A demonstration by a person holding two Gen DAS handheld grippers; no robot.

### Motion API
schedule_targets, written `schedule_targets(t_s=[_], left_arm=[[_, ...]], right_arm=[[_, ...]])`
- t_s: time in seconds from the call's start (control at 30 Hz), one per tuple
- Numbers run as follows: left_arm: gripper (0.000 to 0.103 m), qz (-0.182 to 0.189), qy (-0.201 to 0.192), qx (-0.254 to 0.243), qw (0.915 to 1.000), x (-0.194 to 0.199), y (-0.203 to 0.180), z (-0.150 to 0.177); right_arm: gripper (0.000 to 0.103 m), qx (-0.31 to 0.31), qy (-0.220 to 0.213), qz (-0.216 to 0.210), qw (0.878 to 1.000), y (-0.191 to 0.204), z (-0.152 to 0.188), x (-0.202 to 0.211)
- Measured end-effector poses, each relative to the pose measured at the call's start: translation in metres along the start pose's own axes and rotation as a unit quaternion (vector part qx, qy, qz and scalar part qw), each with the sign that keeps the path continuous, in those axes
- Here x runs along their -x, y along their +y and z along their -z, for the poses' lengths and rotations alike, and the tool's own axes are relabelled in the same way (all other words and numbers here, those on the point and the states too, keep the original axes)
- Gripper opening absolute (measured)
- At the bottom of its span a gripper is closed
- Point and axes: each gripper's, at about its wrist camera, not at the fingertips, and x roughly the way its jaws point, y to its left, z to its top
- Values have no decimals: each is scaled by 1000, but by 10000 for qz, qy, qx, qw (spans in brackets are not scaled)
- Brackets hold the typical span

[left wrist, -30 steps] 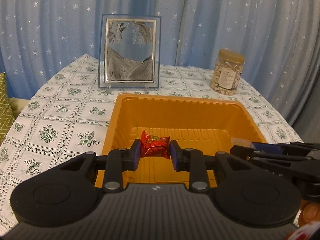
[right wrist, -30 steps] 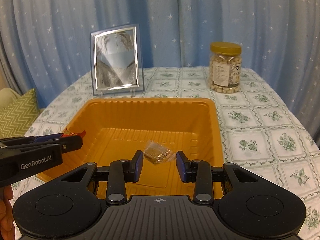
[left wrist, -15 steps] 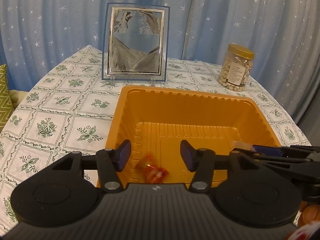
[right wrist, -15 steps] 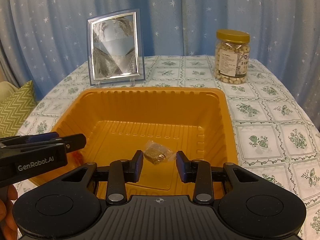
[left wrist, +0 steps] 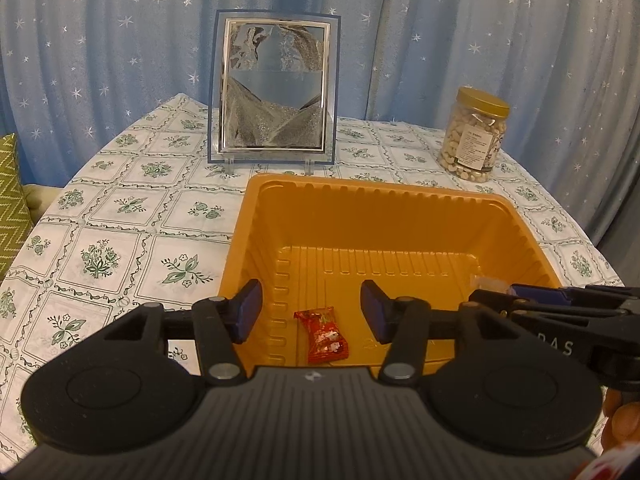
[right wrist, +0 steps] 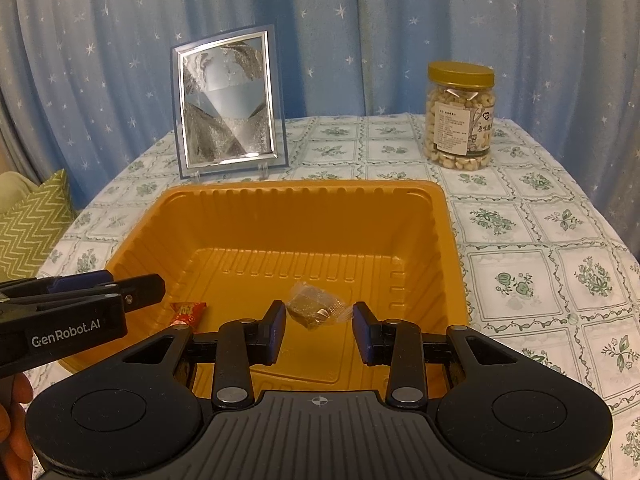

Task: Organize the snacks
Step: 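Carry both candies over the orange tray and open both tools to drop them, then withdraw both open tools from the tray back toward the snacks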

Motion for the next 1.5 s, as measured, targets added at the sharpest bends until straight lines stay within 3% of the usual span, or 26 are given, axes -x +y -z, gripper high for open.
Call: schedule_targets(t_s=[0.07, 0.1, 0.17, 0.67, 1.03, 1.27, 1.5], left_arm=[[51, 2, -2, 3, 10000, 0, 0, 0], [51, -3, -8, 2, 10000, 0, 0, 0], [51, -18, -16, -11, 10000, 1, 0, 0], [51, -82, -72, -49, 9999, 9, 1, -2], [64, -274, -600, -55, 9978, 53, -1, -4], [73, -354, -707, -1, 9969, 98, 4, 17], [77, -528, -714, 217, 9958, 151, 16, 59]], right_arm=[[40, 3, -32, -62, 10000, 0, 0, 0], [54, 8, -40, -56, 10000, 1, 0, 1], [69, -40, -134, -40, 9999, 0, 0, 3], [69, -35, -456, 4, 9990, -4, -4, 16], [69, -110, -1115, -43, 9937, -6, 4, 59], [69, -278, -1290, 14, 9913, -11, 27, 101], [69, -151, -1315, 68, 9912, -10, 62, 140]])
